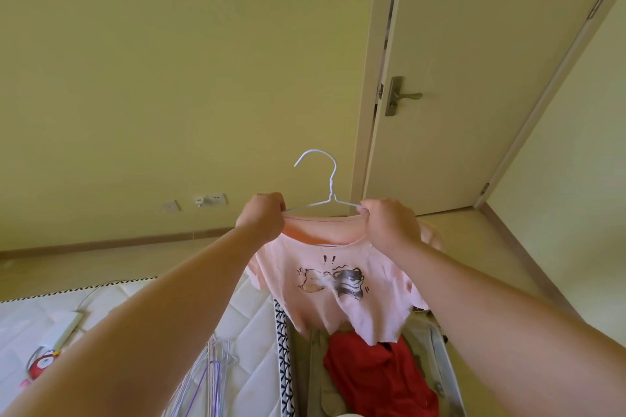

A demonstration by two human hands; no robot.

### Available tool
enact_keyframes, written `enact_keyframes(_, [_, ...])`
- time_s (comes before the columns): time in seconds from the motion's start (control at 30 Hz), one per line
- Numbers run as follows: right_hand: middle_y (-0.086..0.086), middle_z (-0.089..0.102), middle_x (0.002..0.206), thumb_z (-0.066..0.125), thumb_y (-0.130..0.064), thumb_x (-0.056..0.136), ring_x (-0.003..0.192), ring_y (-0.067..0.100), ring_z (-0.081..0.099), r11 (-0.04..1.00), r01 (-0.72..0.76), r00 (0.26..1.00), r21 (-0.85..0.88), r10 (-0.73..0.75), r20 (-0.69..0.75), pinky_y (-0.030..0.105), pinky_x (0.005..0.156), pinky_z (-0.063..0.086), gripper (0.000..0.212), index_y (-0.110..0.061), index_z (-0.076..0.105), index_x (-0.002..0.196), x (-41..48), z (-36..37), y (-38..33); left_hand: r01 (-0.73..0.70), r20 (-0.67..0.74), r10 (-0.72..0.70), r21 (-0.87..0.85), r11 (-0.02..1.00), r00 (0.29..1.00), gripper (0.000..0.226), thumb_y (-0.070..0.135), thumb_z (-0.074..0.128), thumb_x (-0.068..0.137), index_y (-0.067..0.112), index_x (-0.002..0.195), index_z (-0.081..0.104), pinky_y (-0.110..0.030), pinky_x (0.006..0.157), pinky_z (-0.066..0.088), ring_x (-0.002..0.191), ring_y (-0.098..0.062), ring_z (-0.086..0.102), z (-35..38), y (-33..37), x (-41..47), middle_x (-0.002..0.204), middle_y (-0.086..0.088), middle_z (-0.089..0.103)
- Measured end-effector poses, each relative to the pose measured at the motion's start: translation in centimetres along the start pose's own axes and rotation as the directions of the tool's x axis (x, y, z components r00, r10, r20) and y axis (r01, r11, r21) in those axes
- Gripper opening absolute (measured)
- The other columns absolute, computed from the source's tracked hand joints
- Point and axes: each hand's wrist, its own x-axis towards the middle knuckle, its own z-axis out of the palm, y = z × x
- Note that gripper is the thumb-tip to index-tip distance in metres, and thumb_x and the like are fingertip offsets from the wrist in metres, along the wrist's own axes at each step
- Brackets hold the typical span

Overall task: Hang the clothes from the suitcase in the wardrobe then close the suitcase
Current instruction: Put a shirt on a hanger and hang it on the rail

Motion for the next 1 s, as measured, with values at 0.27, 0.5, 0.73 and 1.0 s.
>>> enact_keyframes(0.27, [0.012, 0.069, 0.09, 0.048, -0.025, 0.103, 0.087, 0.036, 0.063, 0.999, -0.025, 1.0, 0.032, 0.025, -0.001, 0.034, 0.061, 0.032, 0.023, -0.014, 0.065, 0.091, -0.4, -0.9, -1.2, -0.18, -0.07, 0.188, 0.111, 0.977, 0.98, 0.028, 0.031, 0.041, 0.105, 0.016, 0.09, 0.058, -0.03, 0.055, 0.035, 0.073, -0.03, 0.055, 0.4, 2.9, 0.7, 0.091, -0.009, 0.065])
enact_keyframes(0.5, [0.007, 0.062, 0.084, 0.047, -0.012, 0.097, 0.075, 0.032, 0.054, 0.983, -0.174, 0.984, 0.065, 0.172, 0.038, 0.033, 0.061, 0.036, 0.012, -0.016, 0.051, 0.087, -1.2, -2.5, -0.2, -0.236, -0.152, 0.275, 0.233, 0.943, 0.949, 0.028, 0.028, 0.038, 0.104, 0.025, 0.106, 0.066, -0.038, 0.087, 0.033, 0.098, -0.026, 0.061, 0.5, 6.0, 1.9, 0.096, 0.0, 0.071])
enact_keyframes(0.73, [0.008, 0.064, 0.088, 0.045, -0.006, 0.096, 0.085, 0.034, 0.064, 0.99, -0.144, 0.989, 0.014, 0.143, 0.039, 0.032, 0.062, 0.037, 0.017, -0.018, 0.057, 0.099, -3.7, -5.1, 0.0, -0.343, -0.232, 0.37, 0.151, 0.927, 0.899, 0.024, 0.021, 0.044, 0.103, 0.019, 0.108, 0.068, -0.035, 0.078, 0.036, 0.1, -0.031, 0.061, 0.0, 8.6, 1.1, 0.105, -0.005, 0.071])
enact_keyframes(1.0, [0.001, 0.053, 0.079, 0.044, -0.009, 0.097, 0.073, 0.032, 0.051, 0.991, -0.116, 0.992, 0.073, 0.119, -0.037, 0.033, 0.059, 0.037, 0.015, -0.021, 0.05, 0.09, -6.3, -10.3, -0.5, -0.439, -0.392, 0.416, 0.035, 0.898, 0.82, 0.024, 0.015, 0.046, 0.1, 0.013, 0.108, 0.069, -0.035, 0.071, 0.039, 0.099, -0.029, 0.057, -2.2, 11.8, 0.3, 0.099, -0.007, 0.07])
